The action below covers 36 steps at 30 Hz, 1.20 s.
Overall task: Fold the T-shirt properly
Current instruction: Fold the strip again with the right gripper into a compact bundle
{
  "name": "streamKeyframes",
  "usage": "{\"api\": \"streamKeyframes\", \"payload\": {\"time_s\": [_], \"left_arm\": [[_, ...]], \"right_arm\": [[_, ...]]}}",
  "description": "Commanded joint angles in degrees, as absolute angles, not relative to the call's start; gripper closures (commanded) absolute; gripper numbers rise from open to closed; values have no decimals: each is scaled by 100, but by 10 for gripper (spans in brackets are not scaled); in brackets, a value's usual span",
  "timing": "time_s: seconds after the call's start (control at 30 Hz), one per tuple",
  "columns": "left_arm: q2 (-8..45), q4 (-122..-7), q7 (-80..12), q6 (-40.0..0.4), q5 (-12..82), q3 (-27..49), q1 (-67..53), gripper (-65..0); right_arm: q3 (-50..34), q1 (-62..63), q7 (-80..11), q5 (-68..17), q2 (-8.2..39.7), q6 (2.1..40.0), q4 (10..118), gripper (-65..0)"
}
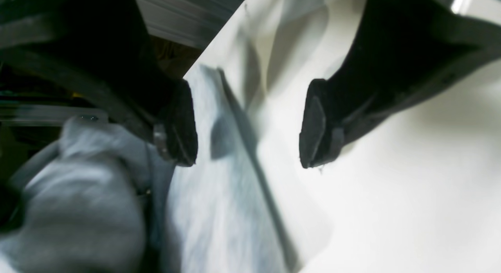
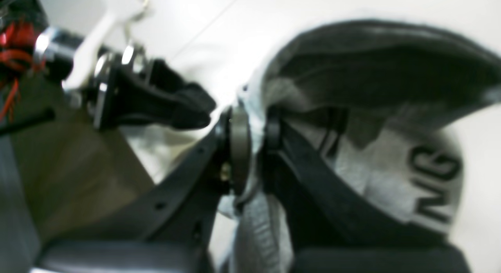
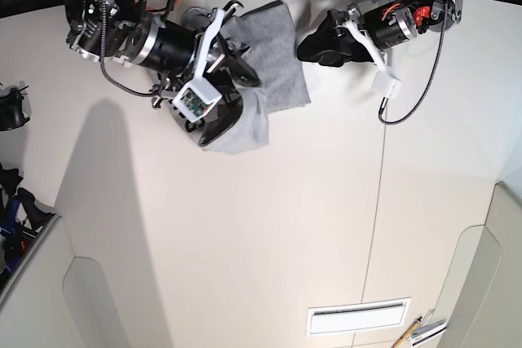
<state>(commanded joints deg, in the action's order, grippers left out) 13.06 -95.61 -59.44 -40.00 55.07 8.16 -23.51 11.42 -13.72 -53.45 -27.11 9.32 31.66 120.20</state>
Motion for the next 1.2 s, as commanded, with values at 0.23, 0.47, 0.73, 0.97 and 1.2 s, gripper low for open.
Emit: {"api": "streamKeyframes", "payload": {"time_s": [0.23,0.47,0.73,0.97,1.2], "left_arm": [[1389,-9564,-6191,-4000,5902,923,-2349,-449],[1592,-9566,-7102,-4000,7129,2248,-2353,-449],[1728,-9671,-7787,-4000,8329,2974,-2460,-447],[1730,-9671,-7784,-4000,8449,2974,-2477,-447],[1730,-9671,-7854,-4000,8471,2974,-2482,-447]], "right_arm": [[2119,-1367,-5205,-2635,932,3177,11605,-398],[2875,-1367,-5231,-3039,928,3352,12038,-396],[1485,-1350,-5092,-2569,744,3127,12381,0],[301,-1122,-4759,-2569,744,3127,11804,0],[-80,-257,-4755,-2547,744,3127,10641,0]]}}
